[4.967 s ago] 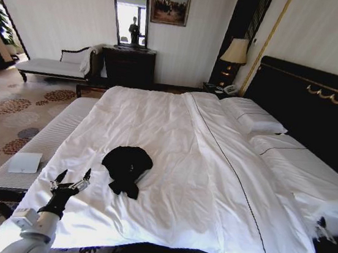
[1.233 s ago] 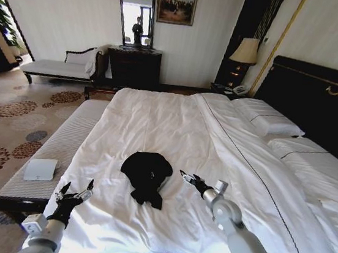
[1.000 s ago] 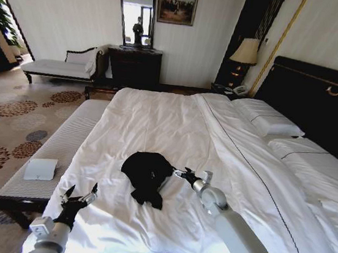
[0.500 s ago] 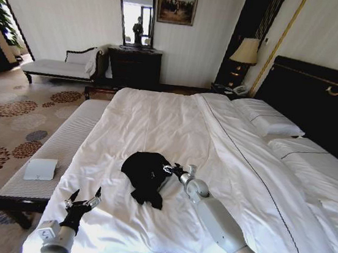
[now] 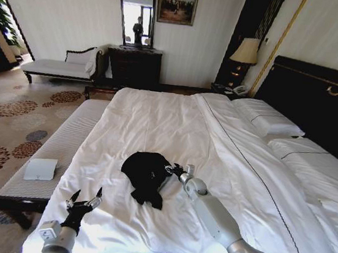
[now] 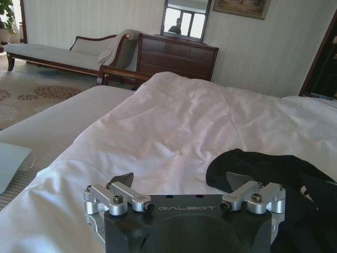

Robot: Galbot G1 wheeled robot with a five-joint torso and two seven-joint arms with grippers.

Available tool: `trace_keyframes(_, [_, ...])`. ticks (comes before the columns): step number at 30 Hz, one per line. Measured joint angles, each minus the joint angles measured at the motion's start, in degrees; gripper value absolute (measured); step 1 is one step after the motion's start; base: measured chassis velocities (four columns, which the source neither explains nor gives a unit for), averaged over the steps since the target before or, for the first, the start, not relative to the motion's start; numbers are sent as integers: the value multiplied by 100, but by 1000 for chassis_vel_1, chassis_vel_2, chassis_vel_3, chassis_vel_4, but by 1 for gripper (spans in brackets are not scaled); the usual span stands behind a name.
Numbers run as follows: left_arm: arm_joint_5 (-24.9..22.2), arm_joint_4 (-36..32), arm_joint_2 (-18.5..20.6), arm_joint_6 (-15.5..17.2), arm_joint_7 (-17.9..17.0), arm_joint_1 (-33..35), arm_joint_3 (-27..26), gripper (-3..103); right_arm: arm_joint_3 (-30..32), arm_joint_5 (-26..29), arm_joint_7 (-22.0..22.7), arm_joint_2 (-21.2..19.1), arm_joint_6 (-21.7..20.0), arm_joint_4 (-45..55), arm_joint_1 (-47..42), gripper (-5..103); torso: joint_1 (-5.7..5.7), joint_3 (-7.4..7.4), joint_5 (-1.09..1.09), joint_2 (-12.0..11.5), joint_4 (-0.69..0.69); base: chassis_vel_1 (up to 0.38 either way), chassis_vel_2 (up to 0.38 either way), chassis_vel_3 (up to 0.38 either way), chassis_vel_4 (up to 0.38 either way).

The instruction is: Fold the clothes on the bed.

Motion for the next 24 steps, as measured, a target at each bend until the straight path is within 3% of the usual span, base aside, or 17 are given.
trace_keyframes(4, [-101,88,51,-56,50,-24,-61,99,-121,126,65,48,-52,-57,65,50,0,0,0,0,0,0,0,0,0])
trace_keyframes(6, [-121,116,49,-62,63,-38,-78,99,-143,137,74,51,-54,-74,80,50,0,0,0,0,0,0,0,0,0])
trace_keyframes(9, [-227,227,21,-63,88,-131,-124,99,-170,154,107,72,-56,-118,108,35,-1,0,0,0,0,0,0,0,0])
trace_keyframes(13, [-464,311,48,10,79,-272,-135,99,-177,186,165,80,-56,-119,133,24,0,0,0,0,1,0,0,0,0])
trace_keyframes(18, [-707,590,373,115,21,-737,-165,100,-184,192,226,79,-51,-119,149,2,-1,0,0,0,1,0,0,0,0])
trace_keyframes(24, [-1361,1150,896,387,-206,-1901,0,99,-208,177,307,120,-6,-148,189,1,0,0,0,0,-1,0,0,0,0])
